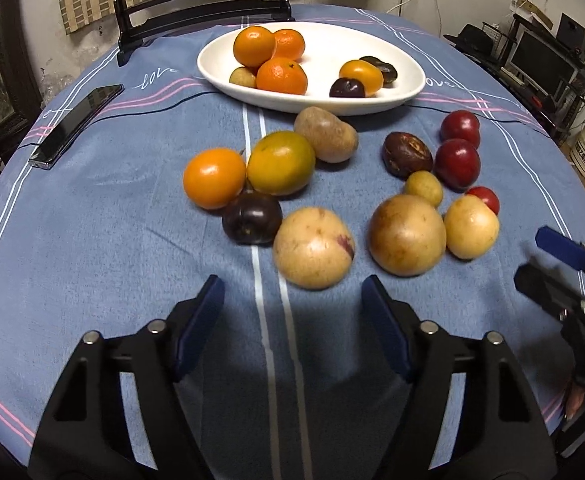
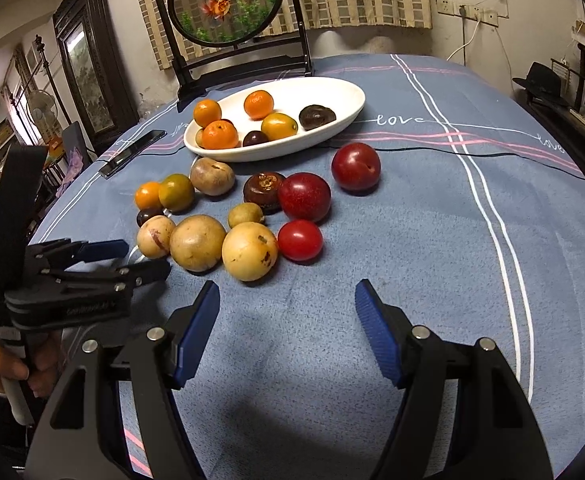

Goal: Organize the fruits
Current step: 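Grasp a pale potato-like fruit with the left tool while the right tool grasps another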

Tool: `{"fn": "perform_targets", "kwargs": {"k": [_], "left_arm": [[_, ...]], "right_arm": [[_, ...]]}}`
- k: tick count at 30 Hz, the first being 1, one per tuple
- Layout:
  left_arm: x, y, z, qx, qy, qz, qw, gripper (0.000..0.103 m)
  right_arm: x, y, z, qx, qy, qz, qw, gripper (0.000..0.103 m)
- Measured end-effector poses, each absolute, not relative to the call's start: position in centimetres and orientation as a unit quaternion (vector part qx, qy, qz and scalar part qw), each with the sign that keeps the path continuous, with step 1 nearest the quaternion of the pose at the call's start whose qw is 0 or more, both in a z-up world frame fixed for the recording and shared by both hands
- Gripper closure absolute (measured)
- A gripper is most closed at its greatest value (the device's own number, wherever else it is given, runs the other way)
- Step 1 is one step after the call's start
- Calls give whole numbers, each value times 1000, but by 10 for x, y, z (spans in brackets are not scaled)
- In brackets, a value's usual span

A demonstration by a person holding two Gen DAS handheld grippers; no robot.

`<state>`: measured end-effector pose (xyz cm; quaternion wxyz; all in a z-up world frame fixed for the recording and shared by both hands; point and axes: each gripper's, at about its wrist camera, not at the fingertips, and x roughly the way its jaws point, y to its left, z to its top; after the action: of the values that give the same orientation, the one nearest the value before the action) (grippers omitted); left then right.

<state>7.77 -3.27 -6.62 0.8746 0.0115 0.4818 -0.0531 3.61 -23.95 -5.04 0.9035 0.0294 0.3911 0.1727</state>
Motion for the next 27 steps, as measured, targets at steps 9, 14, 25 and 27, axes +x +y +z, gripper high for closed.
{"fn": "perform_targets", "kwargs": {"k": [9, 14, 25, 27], "left_arm": [[92, -43, -64, 26, 479, -49, 876, 55], [84, -43, -62, 35, 473, -51, 879, 63], [67, -15, -51, 0, 456, -65, 888, 64], [65, -11, -50, -5, 455, -67, 888, 64]], "right_arm": [[34, -235, -50, 8, 391, 175, 903, 32], [38, -224, -54, -5, 402, 181, 897, 33], [65, -191, -65, -44, 442, 154, 883, 38], [69, -189, -65, -48, 444, 151, 882, 41]]}}
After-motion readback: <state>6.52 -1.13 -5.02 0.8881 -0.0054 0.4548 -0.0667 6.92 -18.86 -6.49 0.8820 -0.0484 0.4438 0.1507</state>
